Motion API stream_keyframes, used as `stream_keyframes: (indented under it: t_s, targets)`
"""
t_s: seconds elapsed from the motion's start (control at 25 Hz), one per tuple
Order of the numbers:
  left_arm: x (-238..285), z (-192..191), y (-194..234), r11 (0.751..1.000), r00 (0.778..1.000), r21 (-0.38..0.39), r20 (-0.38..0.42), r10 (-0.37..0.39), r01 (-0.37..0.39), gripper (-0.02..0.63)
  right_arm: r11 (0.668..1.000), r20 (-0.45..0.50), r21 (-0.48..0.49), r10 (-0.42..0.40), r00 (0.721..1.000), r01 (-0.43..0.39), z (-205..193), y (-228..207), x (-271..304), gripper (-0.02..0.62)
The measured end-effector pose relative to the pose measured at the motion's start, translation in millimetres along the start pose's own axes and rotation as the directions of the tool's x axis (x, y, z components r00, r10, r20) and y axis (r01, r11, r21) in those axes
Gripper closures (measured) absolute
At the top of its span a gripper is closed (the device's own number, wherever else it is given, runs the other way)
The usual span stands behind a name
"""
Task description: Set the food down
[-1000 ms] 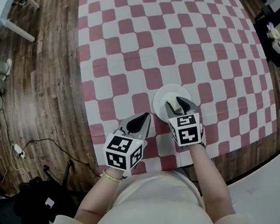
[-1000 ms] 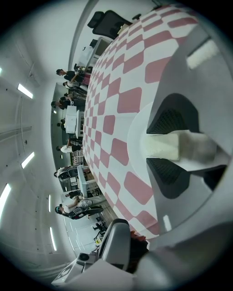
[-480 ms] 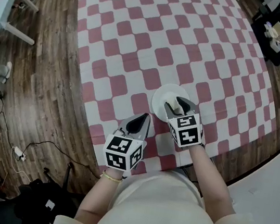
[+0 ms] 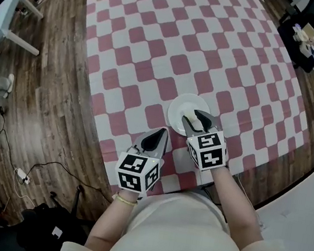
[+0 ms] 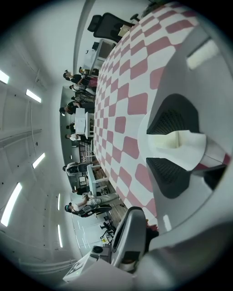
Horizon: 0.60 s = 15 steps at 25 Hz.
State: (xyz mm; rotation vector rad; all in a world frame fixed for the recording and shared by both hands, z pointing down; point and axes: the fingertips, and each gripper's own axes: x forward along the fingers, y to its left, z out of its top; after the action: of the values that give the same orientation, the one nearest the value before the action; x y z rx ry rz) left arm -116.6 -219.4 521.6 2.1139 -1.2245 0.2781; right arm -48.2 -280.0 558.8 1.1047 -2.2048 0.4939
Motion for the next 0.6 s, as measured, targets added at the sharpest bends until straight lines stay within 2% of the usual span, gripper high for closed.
stream_keyframes:
  t_s: [0.6]
  targets:
    - [-23.0, -3.1, -15.9, 0.999, 0.998, 0.001, 0.047, 0.037, -0.037, 0.604, 1.000, 0.080, 0.014, -0.005, 0.997, 0.004, 2.0, 11.3, -45.5, 0.505]
